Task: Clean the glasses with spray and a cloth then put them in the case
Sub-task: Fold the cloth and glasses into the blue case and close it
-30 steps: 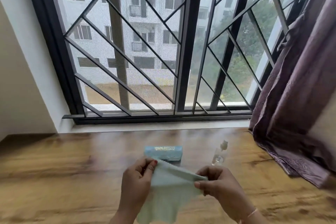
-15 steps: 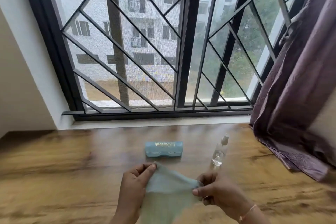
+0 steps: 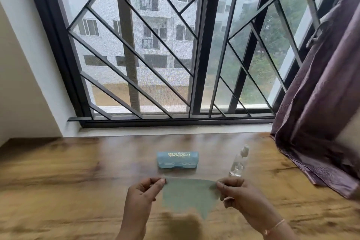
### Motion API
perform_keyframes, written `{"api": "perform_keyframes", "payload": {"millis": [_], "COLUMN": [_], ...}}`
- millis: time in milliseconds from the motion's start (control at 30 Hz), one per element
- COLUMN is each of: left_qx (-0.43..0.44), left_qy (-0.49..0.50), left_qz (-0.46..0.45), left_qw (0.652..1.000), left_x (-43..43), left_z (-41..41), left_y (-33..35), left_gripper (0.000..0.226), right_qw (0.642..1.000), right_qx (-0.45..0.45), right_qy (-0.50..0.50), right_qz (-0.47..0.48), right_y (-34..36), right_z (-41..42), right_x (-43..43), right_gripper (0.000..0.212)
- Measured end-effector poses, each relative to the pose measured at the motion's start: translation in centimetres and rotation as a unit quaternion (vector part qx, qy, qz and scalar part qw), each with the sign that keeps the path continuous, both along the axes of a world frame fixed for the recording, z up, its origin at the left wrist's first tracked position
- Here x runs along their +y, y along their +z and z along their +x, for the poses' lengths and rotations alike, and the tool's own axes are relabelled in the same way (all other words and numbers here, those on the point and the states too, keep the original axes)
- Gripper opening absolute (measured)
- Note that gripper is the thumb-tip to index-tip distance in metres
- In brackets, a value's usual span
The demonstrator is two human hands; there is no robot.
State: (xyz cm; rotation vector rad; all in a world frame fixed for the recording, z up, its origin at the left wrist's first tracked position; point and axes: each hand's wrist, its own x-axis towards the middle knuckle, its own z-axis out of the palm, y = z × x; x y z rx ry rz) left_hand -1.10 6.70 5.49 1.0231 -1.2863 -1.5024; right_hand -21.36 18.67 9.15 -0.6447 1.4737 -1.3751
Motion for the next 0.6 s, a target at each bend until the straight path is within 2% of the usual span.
{"api": "perform_keyframes", "payload": {"millis": [133, 267, 367, 500, 600], "left_qx": [0.008, -0.013, 0.012, 0.026, -0.026], "left_qy": [0.007, 0.012, 0.015, -0.003, -0.038], "left_qz": [-0.005, -0.014, -0.032, -0.099, -0.159], "left_qw": [1.0, 1.0, 0.999, 0.995, 0.986], "left_x": [-0.5, -1.5, -2.4, -3.6, -3.7], "left_z": [0.0, -0.8, -1.5, -1.4, -0.4], "left_y": [-0.5, -0.3, 1.2, 2.4, 0.7], "left_gripper": [0.005, 0.009, 0.008, 0.01, 0.018], "right_qw": [0.999, 0.994, 0.986, 0.969, 0.961], "right_qx": [0.031, 0.096, 0.136, 0.172, 0.214], "right_qy": [-0.013, -0.059, -0.091, -0.132, -0.115], "right_qz": [0.007, 0.006, -0.022, -0.118, -0.13], "right_y": [-0.1, -0.2, 0.4, 1.6, 0.8], "right_z": [-0.3, -0.6, -0.8, -1.0, -1.0], "right_x": [-0.4, -1.7, -2.8, -3.5, -2.8], "right_gripper": [0.014, 0.006, 0.004, 0.008, 0.012]}}
